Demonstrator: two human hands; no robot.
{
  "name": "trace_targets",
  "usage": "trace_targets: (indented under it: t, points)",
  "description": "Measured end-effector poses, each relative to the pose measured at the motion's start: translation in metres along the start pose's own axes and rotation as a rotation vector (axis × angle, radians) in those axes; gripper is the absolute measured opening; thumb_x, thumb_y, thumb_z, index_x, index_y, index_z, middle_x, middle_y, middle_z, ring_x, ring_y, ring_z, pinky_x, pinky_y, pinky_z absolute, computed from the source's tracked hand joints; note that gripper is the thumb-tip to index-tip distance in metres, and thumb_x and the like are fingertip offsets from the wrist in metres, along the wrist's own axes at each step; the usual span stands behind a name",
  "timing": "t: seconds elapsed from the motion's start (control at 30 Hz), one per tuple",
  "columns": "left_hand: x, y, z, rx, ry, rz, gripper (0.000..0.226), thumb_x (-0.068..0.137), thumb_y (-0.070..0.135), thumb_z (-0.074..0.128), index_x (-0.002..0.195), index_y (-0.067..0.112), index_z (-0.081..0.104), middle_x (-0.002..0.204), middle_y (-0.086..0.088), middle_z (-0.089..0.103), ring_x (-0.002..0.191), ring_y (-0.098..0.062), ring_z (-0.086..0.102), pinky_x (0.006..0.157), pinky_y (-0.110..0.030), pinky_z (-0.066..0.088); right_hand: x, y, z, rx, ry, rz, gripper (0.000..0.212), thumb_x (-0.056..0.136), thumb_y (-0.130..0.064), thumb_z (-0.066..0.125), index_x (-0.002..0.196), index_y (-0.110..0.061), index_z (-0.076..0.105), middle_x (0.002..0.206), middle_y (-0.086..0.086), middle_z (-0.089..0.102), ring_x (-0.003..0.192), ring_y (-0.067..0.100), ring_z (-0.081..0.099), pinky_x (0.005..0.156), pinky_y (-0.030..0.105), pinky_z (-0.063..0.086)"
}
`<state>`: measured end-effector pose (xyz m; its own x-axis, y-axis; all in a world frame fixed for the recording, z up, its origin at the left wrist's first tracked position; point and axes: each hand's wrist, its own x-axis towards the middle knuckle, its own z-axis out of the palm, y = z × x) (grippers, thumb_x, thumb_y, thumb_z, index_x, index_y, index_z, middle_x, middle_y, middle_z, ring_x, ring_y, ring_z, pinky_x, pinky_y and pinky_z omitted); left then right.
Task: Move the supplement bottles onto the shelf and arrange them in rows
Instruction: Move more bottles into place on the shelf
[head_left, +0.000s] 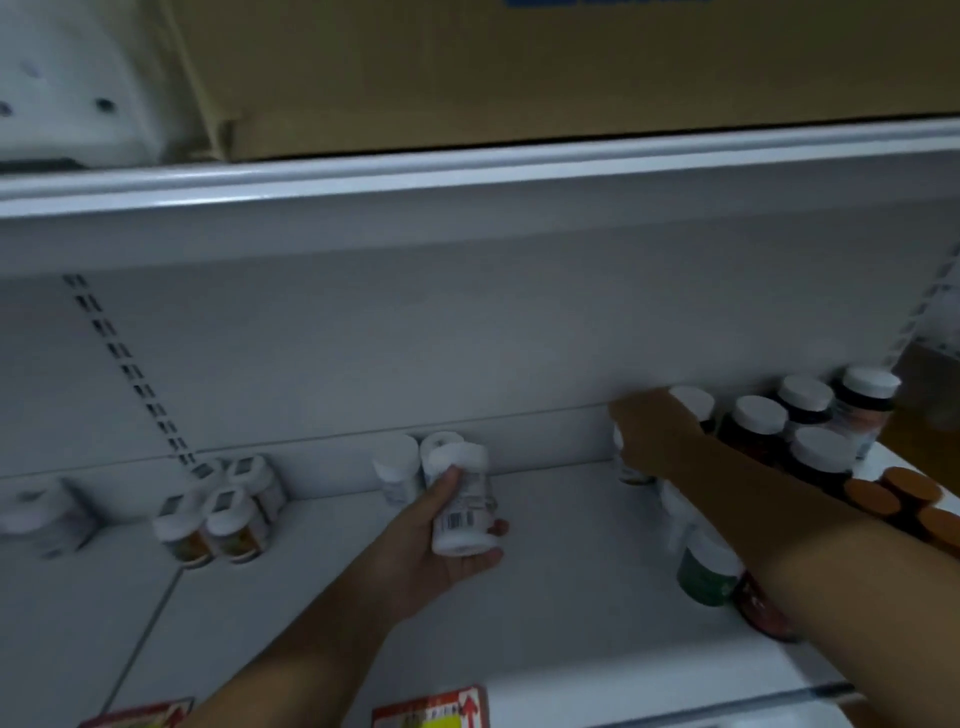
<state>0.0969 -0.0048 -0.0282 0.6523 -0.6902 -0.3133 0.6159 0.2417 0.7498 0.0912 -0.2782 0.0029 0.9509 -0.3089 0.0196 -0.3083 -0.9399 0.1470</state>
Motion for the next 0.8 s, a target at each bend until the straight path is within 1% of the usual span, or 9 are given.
trace_targets:
  t: [0.07,0.13,0.27,0.33,0.4,0.5,0.57,0.67,0.8]
  points:
    - [-0.011,0.003,-0.01,-0.035,-0.036,0.003,0.074,0.027,0.041,0.094,0.088,0.004,0.073,0.082,-0.012,0.071,0.069,-0.024,0.07,0.06,-0.033,0.06,-0.001,0.002,0.0,-0.009,-0.017,-0.012,0.036,0.085,-0.016,0.057,0.12,-0.01,0.055,0.12,0.015,0.059,0.111,0.032,0.057,0.093,0.039,0.049]
    - [-0.02,0.005,-0.018,-0.085,-0.079,0.008,0.073,0.031,0.037,0.094,0.092,0.003,0.074,0.087,-0.014,0.072,0.074,-0.025,0.07,0.063,-0.033,0.059,-0.003,0.003,-0.002,-0.055,-0.038,-0.058,0.044,0.083,-0.017,0.059,0.126,-0.012,0.049,0.13,0.013,0.053,0.121,0.031,0.051,0.101,0.04,0.043]
    - [-0.039,0.011,-0.03,-0.134,-0.125,0.019,0.062,0.042,0.029,0.091,0.094,0.0,0.072,0.091,-0.016,0.071,0.078,-0.029,0.069,0.075,-0.038,0.058,-0.005,0.001,-0.008,-0.018,-0.003,-0.097,0.048,0.078,-0.025,0.065,0.122,-0.011,0.052,0.125,0.012,0.058,0.116,0.029,0.053,0.107,0.036,0.032]
    - [-0.048,0.014,-0.037,-0.148,-0.114,0.03,0.065,0.039,0.031,0.091,0.093,-0.001,0.073,0.088,-0.016,0.071,0.074,-0.028,0.069,0.07,-0.036,0.059,-0.007,-0.008,-0.017,0.168,0.049,-0.123,0.047,0.073,-0.029,0.069,0.115,-0.012,0.057,0.117,0.011,0.062,0.108,0.028,0.057,0.099,0.034,0.037]
    - [-0.055,0.015,-0.047,-0.202,-0.061,0.04,0.077,0.029,0.034,0.094,0.092,-0.003,0.071,0.084,-0.019,0.07,0.067,-0.03,0.068,0.061,-0.036,0.059,-0.015,-0.024,-0.035,0.494,0.08,-0.125,0.046,0.071,-0.029,0.076,0.111,-0.013,0.062,0.109,0.006,0.063,0.099,0.024,0.059,0.087,0.03,0.044]
    - [-0.064,0.016,-0.067,-0.237,0.055,0.084,0.089,0.017,0.026,0.097,0.093,-0.008,0.066,0.078,-0.022,0.068,0.064,-0.031,0.069,0.059,-0.04,0.06,-0.033,-0.053,-0.069,0.974,-0.002,-0.165,0.035,0.07,-0.018,0.08,0.101,-0.007,0.069,0.098,0.012,0.069,0.088,0.024,0.065,0.079,0.036,0.054]
    - [-0.07,0.017,-0.078,-0.189,0.085,0.101,0.096,0.019,0.026,0.097,0.101,-0.005,0.06,0.079,-0.02,0.071,0.069,-0.03,0.071,0.062,-0.04,0.061,-0.044,-0.071,-0.082,1.178,-0.082,-0.165,0.031,0.072,-0.014,0.078,0.1,-0.003,0.07,0.096,0.015,0.069,0.083,0.022,0.067,0.074,0.031,0.059]
    - [-0.076,0.024,-0.086,-0.081,0.082,0.176,0.099,0.025,0.032,0.096,0.111,0.003,0.058,0.088,-0.015,0.074,0.076,-0.022,0.073,0.061,-0.031,0.06,-0.046,-0.091,-0.085,1.178,-0.09,-0.162,0.029,0.071,-0.017,0.079,0.096,-0.004,0.07,0.094,0.014,0.07,0.081,0.019,0.068,0.071,0.026,0.06]
    - [-0.076,0.036,-0.096,0.049,0.034,0.282,0.094,0.041,0.025,0.094,0.123,0.008,0.052,0.113,-0.017,0.068,0.099,-0.029,0.068,0.074,-0.039,0.059,-0.047,-0.105,-0.084,1.142,-0.073,-0.181,0.027,0.072,-0.021,0.079,0.092,-0.004,0.072,0.089,0.012,0.072,0.08,0.019,0.069,0.068,0.021,0.059]
